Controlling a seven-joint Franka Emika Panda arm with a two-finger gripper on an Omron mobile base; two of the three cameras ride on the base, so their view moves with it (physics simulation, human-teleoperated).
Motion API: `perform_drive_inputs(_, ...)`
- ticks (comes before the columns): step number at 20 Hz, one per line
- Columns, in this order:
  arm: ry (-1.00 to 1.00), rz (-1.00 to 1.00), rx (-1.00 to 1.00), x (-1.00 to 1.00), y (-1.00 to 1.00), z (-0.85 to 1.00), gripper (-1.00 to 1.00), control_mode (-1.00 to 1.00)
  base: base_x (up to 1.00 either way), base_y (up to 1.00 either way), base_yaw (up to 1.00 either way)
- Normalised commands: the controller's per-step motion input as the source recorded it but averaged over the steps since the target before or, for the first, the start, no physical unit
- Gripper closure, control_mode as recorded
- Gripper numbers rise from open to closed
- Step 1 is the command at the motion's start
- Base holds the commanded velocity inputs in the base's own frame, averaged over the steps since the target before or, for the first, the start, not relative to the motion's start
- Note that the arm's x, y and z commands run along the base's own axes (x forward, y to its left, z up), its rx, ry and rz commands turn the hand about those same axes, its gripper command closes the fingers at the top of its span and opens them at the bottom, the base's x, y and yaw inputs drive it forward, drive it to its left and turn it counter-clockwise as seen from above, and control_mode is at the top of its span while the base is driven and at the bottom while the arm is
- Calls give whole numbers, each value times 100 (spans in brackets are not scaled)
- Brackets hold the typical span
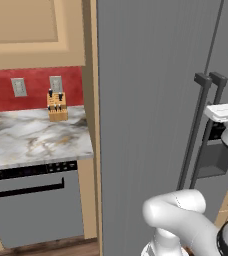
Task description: Open the freezer door, pick up the ice cube tray from the freezer, and place it on the dining counter.
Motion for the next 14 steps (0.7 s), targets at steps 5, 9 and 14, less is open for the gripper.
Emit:
perform_drive_inputs(5, 0, 0, 0, -3, 0, 0, 100, -100, 0, 0, 0)
perform_drive_inputs(9, 0, -1, 0, -17, 0, 0, 100, -100, 0, 0, 0)
perform_drive_inputs(14, 0, -7, 0, -36, -10, 3, 100, -100, 0, 0, 0)
